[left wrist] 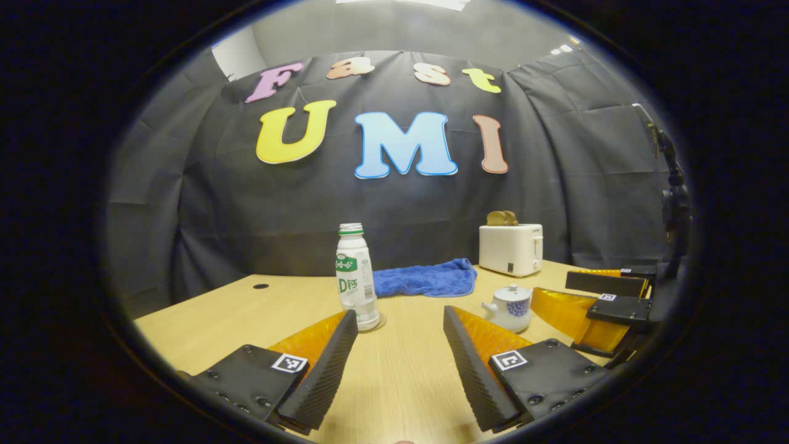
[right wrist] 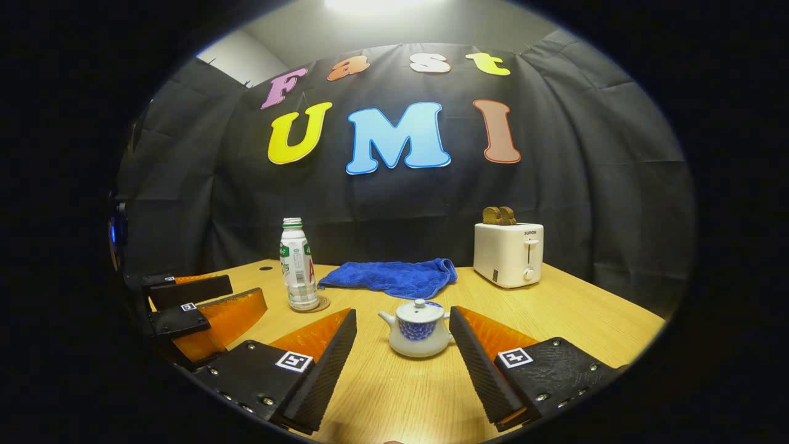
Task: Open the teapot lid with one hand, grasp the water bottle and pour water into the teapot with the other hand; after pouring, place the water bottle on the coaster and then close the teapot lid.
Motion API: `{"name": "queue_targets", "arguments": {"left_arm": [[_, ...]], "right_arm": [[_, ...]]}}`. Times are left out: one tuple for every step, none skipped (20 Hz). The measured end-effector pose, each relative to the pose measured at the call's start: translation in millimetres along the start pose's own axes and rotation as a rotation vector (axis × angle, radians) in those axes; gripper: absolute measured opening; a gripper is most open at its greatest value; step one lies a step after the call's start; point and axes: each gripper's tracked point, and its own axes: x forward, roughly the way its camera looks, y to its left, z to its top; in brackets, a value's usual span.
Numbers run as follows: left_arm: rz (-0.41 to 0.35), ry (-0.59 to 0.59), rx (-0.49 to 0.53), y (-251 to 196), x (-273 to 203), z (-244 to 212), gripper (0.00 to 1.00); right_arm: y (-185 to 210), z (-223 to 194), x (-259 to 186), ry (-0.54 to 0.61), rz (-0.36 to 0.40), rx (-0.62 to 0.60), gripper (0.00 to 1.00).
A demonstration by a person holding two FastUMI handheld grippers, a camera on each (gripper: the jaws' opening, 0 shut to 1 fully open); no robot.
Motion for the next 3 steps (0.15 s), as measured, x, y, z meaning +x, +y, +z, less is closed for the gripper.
{"name": "queue_targets", "arguments": {"left_arm": [[-0.005,0.004,-0.007,-5.5,-1.0,-4.9,0.93],[-0.004,0.007,-0.015,-7.5,-1.9,-9.7,0.99],[0.011,0.013,-0.022,-5.5,-2.8,-10.9,0.99]], "right_arm": [[0.9,-4.8,-1.8,0.008,-0.004,-0.007,0.94],[1.0,-3.0,-5.7,-0.001,-0.008,-0.012,0.94],[-0.6,-3.2,-5.8,-0.009,-0.019,-0.021,0.94]]}}
